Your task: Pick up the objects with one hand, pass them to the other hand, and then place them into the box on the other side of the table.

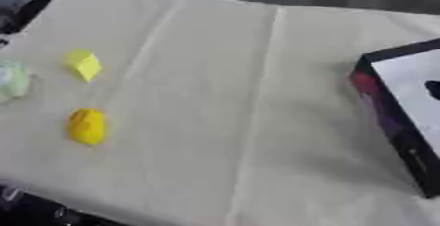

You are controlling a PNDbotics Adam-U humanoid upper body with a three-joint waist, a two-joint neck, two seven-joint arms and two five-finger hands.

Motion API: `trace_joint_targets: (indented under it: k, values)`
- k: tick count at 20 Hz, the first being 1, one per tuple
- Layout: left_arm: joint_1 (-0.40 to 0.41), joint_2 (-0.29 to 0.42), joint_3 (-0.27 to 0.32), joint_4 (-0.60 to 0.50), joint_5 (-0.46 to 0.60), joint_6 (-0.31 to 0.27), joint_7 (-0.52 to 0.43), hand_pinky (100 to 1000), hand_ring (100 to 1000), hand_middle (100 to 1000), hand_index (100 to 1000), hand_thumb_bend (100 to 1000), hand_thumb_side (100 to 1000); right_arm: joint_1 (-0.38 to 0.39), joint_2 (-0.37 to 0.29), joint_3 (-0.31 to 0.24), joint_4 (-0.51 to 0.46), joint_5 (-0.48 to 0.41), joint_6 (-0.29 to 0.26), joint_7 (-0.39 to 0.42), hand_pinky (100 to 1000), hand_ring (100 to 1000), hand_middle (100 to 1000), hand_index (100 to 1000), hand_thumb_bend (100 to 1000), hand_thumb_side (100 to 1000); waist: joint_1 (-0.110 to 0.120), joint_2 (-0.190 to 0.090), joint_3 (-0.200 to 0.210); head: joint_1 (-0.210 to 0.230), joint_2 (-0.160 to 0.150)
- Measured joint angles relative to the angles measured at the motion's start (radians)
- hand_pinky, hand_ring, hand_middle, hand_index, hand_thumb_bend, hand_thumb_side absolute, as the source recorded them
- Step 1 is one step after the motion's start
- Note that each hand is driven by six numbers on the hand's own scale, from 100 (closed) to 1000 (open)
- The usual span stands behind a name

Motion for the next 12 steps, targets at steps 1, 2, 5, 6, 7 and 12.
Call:
trace_joint_targets:
  k: [1,2,5,6,7,12]
  values:
    - [0.0,0.0,0.0,0.001,0.0,-0.001,-0.002,914,904,802,851,779,401,0.0,0.0,0.0,0.0,0.0,0.0,0.0,1000,924,983,1000,100,599,0.0,0.0,0.0,0.0,0.0]
    - [0.0,0.0,0.0,0.002,0.0,-0.001,-0.004,914,904,802,851,778,400,0.0,0.0,0.0,0.0,-0.001,0.0,0.0,1000,924,983,1000,100,599,0.0,0.0,-0.001,0.0,0.0]
    - [0.0,0.0,-0.001,0.006,0.0,-0.004,-0.007,914,903,802,852,770,408,0.0,0.0,0.0,0.0,-0.001,0.001,0.001,1000,924,983,1000,100,599,0.0,0.0,-0.001,0.001,0.0]
    - [0.0,0.0,-0.001,0.007,0.0,-0.004,-0.007,914,903,803,853,769,408,0.0,0.0,0.0,0.0,-0.001,0.002,0.002,1000,925,983,1000,100,599,0.0,0.0,-0.002,0.001,0.0]
    - [0.0,0.0,-0.001,0.009,0.0,-0.004,-0.007,914,903,803,853,769,408,0.0,0.0,0.0,0.0,-0.001,0.002,0.002,1000,925,983,1000,100,599,0.0,0.0,-0.002,0.001,0.0]
    - [0.0,0.0,-0.002,0.016,0.003,-0.006,-0.01,918,907,808,858,781,411,0.0,0.0,0.001,0.0,-0.001,0.003,0.003,1000,925,983,1000,100,600,0.0,0.0,-0.004,0.001,0.0]
